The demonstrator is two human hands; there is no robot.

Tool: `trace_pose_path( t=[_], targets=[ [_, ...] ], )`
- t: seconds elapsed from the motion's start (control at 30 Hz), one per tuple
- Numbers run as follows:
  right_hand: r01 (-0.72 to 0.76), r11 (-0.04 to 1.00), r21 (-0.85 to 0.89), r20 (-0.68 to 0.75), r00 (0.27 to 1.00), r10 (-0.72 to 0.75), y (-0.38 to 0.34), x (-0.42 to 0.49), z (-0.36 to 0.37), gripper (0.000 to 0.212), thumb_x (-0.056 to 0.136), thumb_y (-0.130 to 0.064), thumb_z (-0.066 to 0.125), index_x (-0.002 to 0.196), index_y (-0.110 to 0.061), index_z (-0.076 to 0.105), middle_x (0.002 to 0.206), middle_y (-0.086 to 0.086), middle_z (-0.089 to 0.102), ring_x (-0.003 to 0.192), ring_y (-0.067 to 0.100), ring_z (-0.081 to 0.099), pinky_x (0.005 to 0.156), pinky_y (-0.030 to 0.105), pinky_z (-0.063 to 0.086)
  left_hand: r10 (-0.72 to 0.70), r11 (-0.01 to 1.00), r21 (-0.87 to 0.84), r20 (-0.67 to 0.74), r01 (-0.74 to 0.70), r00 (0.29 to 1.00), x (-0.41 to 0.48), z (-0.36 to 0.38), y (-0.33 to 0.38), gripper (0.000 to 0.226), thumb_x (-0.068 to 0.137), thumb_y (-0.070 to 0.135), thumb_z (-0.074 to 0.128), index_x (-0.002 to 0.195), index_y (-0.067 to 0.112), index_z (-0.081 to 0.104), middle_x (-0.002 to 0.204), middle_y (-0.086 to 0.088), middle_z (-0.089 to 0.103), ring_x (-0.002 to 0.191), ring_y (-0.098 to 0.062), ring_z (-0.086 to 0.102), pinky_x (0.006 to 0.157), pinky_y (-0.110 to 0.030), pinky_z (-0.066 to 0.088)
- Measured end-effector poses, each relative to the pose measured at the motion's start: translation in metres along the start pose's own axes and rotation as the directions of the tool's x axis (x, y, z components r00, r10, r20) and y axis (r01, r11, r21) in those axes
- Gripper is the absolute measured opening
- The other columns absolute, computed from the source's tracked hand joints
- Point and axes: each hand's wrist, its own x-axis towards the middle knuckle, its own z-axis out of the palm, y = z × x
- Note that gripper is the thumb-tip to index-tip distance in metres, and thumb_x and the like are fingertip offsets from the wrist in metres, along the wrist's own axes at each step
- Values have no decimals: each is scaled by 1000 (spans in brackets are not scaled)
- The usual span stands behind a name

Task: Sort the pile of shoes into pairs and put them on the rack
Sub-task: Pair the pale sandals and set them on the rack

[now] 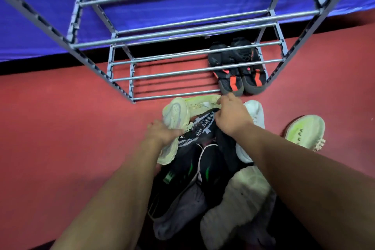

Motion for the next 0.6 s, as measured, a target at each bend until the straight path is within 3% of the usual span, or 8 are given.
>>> trace_pose_path(
  t=[0.07, 0.2, 0.3, 0.43, 0.53, 0.6],
  targets=[
    [14, 1000, 11, 105, 994, -15, -21, -8, 13, 41, 94, -19, 57, 134, -8, 59, 134, 11, 50, 123, 35, 51, 105, 48, 48, -5, 1000, 15, 123, 3, 992, -12, 5, -28, 112, 77, 50, 90, 159, 8, 27, 158, -16, 40, 141, -36, 45, 112, -43, 43],
    [-160, 981, 109, 117, 982, 147, -19, 2, 16, 46, 97, -22, 54, 140, -6, 57, 141, 14, 49, 128, 37, 53, 109, 46, 46, 62, 995, -84, -12, -62, 998, -11, 18, -42, 74, 74, 39, 92, 130, 13, 51, 108, -1, 62, 97, -25, 58, 77, -32, 45],
    [-181, 980, 84, 101, 980, 172, -12, 15, 12, 45, 100, -24, 52, 141, -5, 56, 140, 16, 50, 126, 40, 55, 109, 45, 47, 42, 943, -327, -77, -65, 996, -13, 12, -46, 58, 70, 30, 91, 118, 19, 59, 98, 4, 67, 85, -17, 64, 64, -28, 45],
    [-121, 992, 42, 193, 975, 111, -22, 27, 17, 45, 101, -31, 53, 140, -10, 58, 140, 14, 54, 123, 38, 59, 104, 42, 50, 29, 863, -493, -165, -107, 986, -9, 12, -71, 59, 67, 21, 91, 115, 26, 58, 104, 5, 73, 88, -17, 72, 78, -35, 60],
    [-75, 991, -113, 311, 944, 107, -32, 30, 24, 44, 94, -40, 54, 130, -16, 66, 131, 13, 59, 119, 38, 56, 103, 43, 51, 43, 831, -541, -168, -128, 985, -3, 12, -84, 62, 69, 25, 94, 118, 24, 57, 105, 7, 73, 92, -15, 72, 80, -34, 59],
    [-54, 997, -55, 285, 956, 68, -35, 30, 28, 37, 90, -33, 57, 119, -20, 74, 126, 8, 64, 116, 34, 58, 102, 39, 52, 47, 825, -548, -175, -137, 983, 1, 13, -88, 66, 67, 30, 97, 119, 24, 57, 107, 6, 73, 94, -16, 72, 84, -35, 59]
  ],
)
